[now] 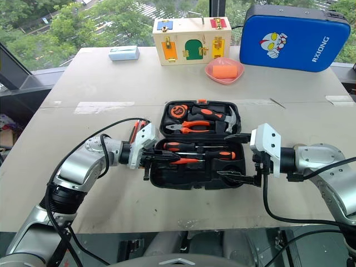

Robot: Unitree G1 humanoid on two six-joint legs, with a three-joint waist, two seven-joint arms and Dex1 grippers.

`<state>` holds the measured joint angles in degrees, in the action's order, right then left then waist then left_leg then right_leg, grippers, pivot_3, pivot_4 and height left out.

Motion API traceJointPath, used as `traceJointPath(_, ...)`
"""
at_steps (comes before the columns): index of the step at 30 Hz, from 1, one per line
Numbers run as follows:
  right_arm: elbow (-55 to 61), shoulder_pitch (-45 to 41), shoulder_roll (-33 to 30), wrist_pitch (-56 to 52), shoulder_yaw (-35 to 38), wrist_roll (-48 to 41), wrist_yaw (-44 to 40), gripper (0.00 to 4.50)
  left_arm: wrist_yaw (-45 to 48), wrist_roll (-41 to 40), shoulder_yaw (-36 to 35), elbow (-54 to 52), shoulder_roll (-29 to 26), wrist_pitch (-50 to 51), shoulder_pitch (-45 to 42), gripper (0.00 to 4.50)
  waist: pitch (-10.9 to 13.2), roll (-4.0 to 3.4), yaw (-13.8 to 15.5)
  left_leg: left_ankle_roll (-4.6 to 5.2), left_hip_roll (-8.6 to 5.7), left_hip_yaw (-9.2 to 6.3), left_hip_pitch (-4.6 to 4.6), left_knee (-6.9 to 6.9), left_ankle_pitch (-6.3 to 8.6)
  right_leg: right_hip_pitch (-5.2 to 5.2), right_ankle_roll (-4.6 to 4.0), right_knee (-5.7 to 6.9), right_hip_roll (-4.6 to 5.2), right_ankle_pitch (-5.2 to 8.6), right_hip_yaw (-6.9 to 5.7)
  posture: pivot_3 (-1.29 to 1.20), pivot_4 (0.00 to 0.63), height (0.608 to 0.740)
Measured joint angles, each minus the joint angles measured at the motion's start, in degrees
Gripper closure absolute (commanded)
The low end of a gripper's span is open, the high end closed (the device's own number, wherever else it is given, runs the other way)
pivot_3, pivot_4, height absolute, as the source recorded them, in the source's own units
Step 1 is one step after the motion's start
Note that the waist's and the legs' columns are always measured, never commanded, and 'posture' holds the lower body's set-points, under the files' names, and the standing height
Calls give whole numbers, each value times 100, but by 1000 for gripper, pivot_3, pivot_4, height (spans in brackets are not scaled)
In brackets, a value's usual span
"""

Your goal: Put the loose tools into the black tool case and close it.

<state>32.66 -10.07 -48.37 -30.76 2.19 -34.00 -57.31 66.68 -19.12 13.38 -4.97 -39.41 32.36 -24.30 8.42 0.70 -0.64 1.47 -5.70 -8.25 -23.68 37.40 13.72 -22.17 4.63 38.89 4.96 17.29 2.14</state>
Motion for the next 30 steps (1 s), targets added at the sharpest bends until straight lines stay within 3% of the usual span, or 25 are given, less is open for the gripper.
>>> traceJointPath(11,8,13,7,-7,-4,5,7,0,-157,727,249,128,-130,-1301,147,4462,-47,-28,0,3,0,0,20,-4,2,21,0,-2,0,0,2,0,150,735)
traceJointPath(17,-23,-114,118,46,-154,35,-9,0,-151,502,40,108,-101,-1026,201,4462,-46,-28,-16,26,2,3,73,-31,16,58,0,-11,-2,2,10,0,150,735)
traceJointPath(22,-293,-443,171,164,-317,140,-158,0,-156,-83,-525,-495,-296,-510,783,4462,-35,-25,-46,12,3,3,67,-45,8,46,-1,-15,-4,2,20,0,150,735)
traceJointPath(29,-727,-829,282,402,-556,251,-501,0,-916,-744,-2256,-1619,-664,423,1880,4462,-28,-26,-8,22,4,3,68,-50,15,46,-1,-26,-2,2,19,0,150,735)
traceJointPath(30,-795,-881,300,458,-610,268,-566,0,-1067,-909,-2609,-1732,-664,669,2133,3812,-27,-24,-11,22,4,2,68,-51,15,46,-1,-26,-3,3,18,0,150,735)
